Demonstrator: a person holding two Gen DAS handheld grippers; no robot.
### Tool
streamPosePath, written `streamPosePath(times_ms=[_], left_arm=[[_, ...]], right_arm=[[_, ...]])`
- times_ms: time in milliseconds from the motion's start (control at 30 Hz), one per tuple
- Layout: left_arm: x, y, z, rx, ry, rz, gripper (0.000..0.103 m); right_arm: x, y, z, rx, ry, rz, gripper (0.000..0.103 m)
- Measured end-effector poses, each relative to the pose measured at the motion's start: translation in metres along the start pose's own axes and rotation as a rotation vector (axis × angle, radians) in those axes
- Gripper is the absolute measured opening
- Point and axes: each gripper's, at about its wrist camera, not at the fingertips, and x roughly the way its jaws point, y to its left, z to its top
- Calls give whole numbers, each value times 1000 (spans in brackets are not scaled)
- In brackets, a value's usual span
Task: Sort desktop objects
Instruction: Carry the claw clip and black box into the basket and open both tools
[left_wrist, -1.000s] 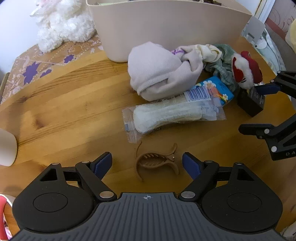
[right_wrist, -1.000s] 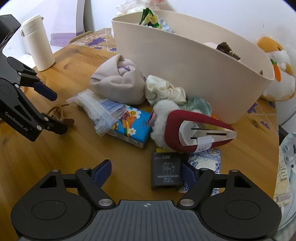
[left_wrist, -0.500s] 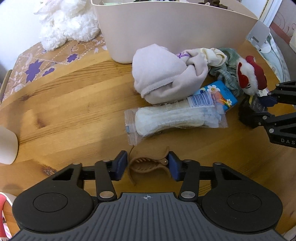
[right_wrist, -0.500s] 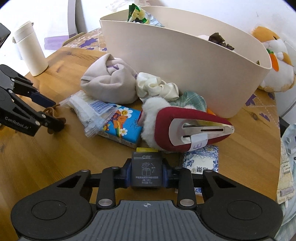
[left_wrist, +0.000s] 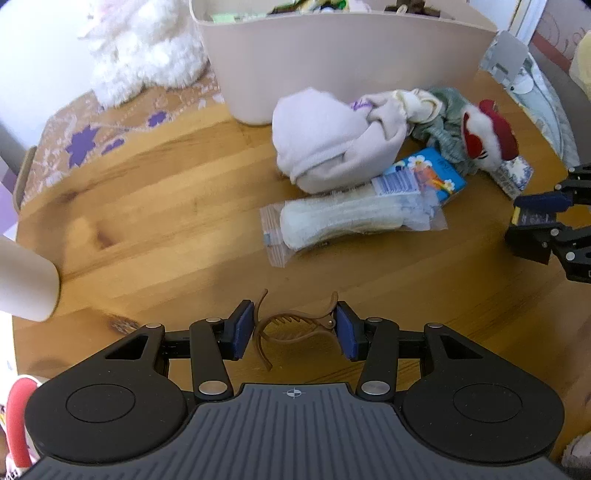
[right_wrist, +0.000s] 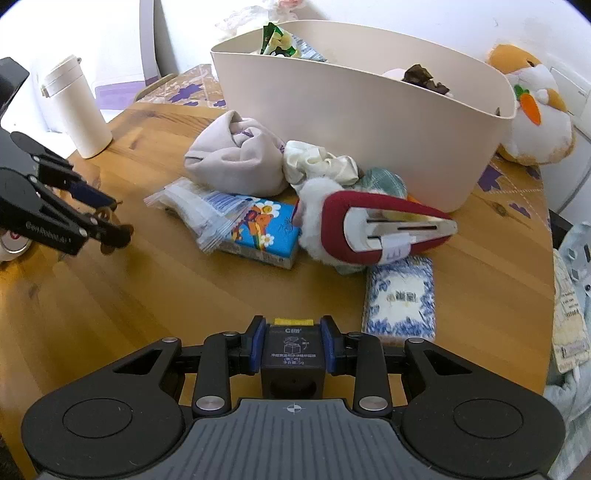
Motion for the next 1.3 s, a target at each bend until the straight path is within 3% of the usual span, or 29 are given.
streamPosePath(times_ms=[667, 933, 1200, 1300], left_arm=[[-52, -2, 24, -14, -152, -32, 48], [-79, 5, 65, -16, -248, -28, 48], [-96, 4, 116, 21, -337, 0, 48], [-97, 6, 134, -12, -359, -9, 48]], right_arm=[[-69, -25, 12, 9, -96, -58, 29], [-92, -47, 36, 5, -150, -114, 29], [-107, -64, 73, -88, -206, -166, 29], [-109, -68, 88, -125, -225, -185, 29]])
